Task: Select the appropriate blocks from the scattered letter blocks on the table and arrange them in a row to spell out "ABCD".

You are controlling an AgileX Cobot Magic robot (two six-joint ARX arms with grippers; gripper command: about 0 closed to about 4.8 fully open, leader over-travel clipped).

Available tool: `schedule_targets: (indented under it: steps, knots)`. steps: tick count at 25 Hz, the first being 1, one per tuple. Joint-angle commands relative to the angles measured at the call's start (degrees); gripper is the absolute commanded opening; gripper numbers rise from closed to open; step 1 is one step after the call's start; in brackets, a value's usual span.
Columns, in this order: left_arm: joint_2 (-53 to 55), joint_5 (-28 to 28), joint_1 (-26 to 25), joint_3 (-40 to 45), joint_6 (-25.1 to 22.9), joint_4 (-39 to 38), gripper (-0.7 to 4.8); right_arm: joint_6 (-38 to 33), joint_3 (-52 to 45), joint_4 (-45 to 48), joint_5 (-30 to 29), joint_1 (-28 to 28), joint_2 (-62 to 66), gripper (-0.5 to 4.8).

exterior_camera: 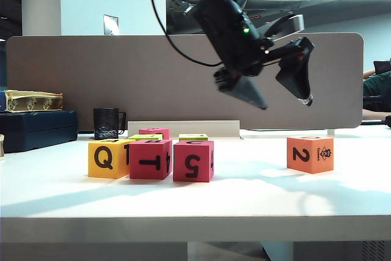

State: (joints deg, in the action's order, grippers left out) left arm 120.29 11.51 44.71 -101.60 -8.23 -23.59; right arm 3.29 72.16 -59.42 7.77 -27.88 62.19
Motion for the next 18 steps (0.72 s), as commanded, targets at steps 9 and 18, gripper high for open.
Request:
schedule_targets:
  steps: [9,18]
  knots:
    - [3.8,1.5,1.0,-0.2,-1.9,7.2,4.79,-0.3,0.2,-2.6,-2.3,-0.1,-0.5,-0.01]
    - [7.7,2.8,1.0,-0.2,-1.9,11.4,4.79,-0.7,0.2,-3.5,-3.8,-0.1,-0.5,-0.01]
